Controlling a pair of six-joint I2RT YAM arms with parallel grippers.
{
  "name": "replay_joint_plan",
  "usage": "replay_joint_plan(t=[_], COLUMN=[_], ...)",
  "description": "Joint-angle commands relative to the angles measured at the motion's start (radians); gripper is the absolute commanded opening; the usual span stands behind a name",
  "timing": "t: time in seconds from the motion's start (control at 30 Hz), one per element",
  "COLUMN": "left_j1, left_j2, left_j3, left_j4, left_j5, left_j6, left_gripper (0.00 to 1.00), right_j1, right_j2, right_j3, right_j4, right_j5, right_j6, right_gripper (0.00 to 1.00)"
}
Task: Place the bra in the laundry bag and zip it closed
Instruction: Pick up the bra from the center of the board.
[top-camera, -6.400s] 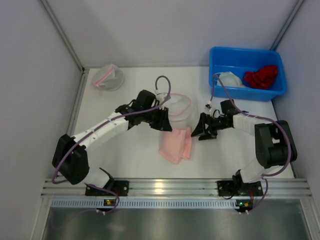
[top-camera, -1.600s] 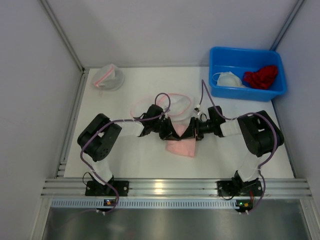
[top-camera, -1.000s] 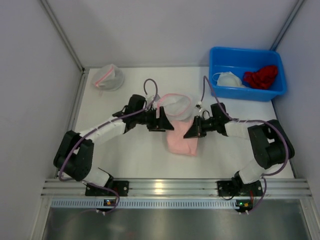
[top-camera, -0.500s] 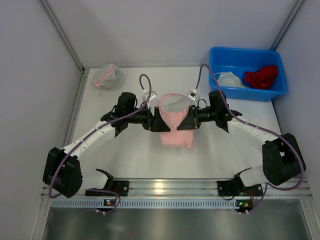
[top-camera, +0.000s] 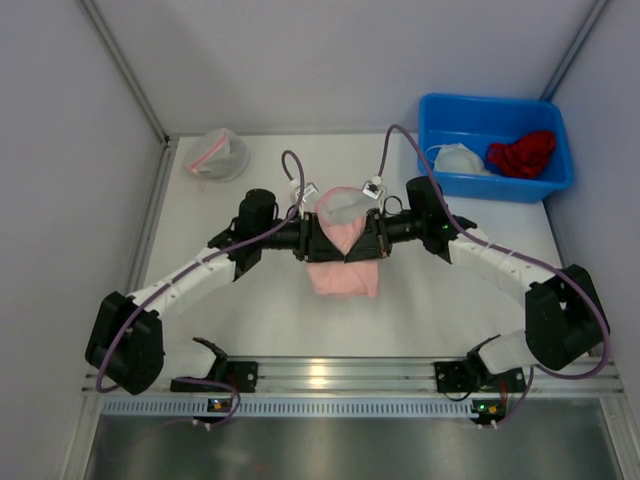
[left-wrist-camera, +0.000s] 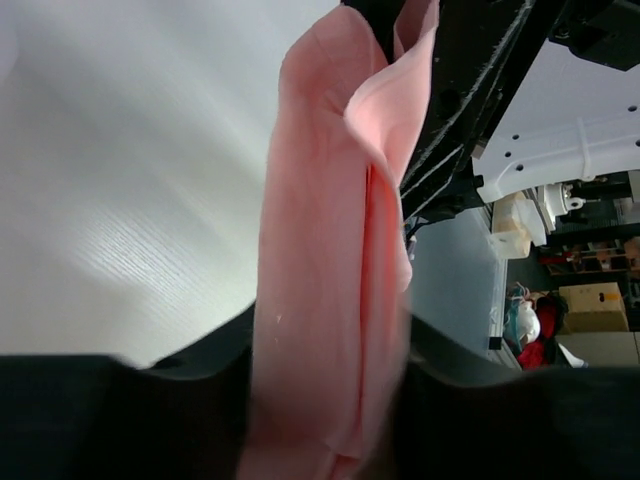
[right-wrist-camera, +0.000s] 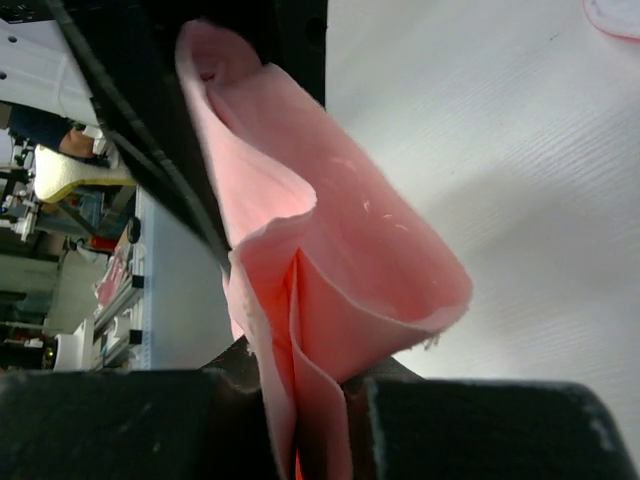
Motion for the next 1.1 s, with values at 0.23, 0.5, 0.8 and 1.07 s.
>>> replay_joint_plan(t=[0.23, 0.5, 0.8, 1.07], left_j1=[-0.004, 0.079, 0.255, 0.432], left_j2=[0.018, 0.002, -0.031, -0.07], left_j3=[-0.038, -0.064, -0.044, -0.036], left_j4=[0.164, 0.162, 0.153, 0.116], left_j5=[0.029, 0.051, 0.143, 0.164], left_j6=[-0.122, -0.187, -0.216, -0.231], left_gripper=[0.0, 0.0, 0.0, 0.0], right_j1=[0.012, -0.172, -0.301, -0.249], right_j2=[-0.018, 0.022, 0.2, 0.425], right_j3=[0.067, 0.172, 0.437, 0.568], right_j4=[-0.006, -0.069, -0.239, -0.232], right_j5=[-0.023, 0.028, 0.353, 0.51], right_j6=[-0.008, -0.028, -0.186, -0.347], right_gripper=[0.02, 0.68, 0.7, 0.65])
